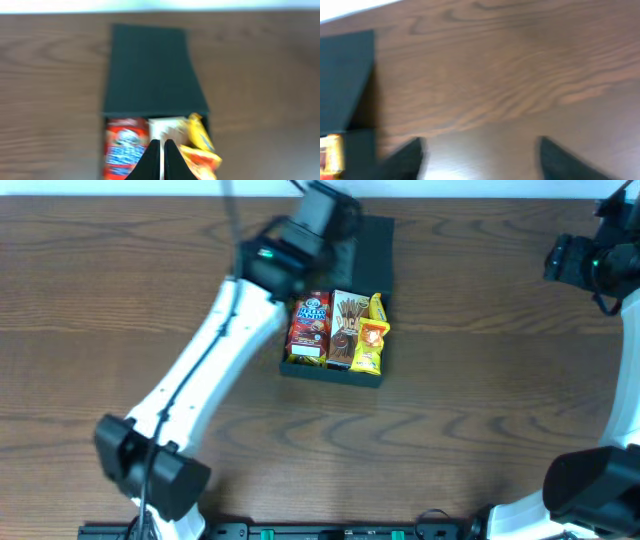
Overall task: Pack container
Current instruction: 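Release the bag and move both grippers to the lid's back corners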
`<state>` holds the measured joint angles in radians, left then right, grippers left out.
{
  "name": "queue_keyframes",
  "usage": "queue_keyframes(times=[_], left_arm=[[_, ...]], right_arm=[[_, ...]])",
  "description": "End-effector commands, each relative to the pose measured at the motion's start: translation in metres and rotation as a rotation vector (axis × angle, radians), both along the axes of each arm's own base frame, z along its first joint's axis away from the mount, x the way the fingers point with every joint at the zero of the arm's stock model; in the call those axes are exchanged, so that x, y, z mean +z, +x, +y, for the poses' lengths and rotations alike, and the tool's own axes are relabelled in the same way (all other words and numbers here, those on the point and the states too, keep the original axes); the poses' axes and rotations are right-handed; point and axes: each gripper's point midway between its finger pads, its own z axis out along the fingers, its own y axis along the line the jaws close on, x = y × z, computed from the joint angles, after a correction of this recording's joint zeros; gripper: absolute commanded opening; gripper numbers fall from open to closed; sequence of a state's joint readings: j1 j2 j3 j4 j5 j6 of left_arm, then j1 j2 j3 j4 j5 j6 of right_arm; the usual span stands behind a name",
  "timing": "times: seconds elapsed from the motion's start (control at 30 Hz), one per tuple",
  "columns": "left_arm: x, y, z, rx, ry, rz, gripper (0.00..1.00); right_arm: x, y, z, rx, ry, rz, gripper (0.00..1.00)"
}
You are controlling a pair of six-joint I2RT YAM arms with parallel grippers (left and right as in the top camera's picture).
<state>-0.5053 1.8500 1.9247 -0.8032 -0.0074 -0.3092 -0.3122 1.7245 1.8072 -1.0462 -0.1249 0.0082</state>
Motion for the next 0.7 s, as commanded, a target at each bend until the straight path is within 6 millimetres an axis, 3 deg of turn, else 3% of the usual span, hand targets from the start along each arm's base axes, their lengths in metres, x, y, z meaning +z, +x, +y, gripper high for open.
queue_keyframes(times=[0.0, 0.1, 0.23, 0.5, 0.67], left_arm=[[-0.029, 0.026, 0.048, 0.102, 0.046, 0.054, 0.06], [-0.043, 0.043, 0.087, 0.169, 0.016, 0.093, 0.06], [-0.075, 0.066, 0.113, 0.168, -0.118, 0.179, 0.06], [-0.147, 0.090, 0.108, 0.128, -0.290, 0.315, 0.06], [-0.178, 0.089, 0.098, 0.132, -0.333, 0.392, 0.06]], right_arm=[[-0.007, 0.015, 0.022, 0.090, 0.136, -0.019, 0.35], [-0.028, 0.028, 0.046, 0.169, 0.264, 0.002, 0.02], [-0.054, 0.052, 0.085, 0.290, 0.406, 0.000, 0.02], [-0.111, 0.085, 0.157, 0.394, 0.582, 0.060, 0.02], [-0.153, 0.091, 0.178, 0.355, 0.640, 0.150, 0.02]])
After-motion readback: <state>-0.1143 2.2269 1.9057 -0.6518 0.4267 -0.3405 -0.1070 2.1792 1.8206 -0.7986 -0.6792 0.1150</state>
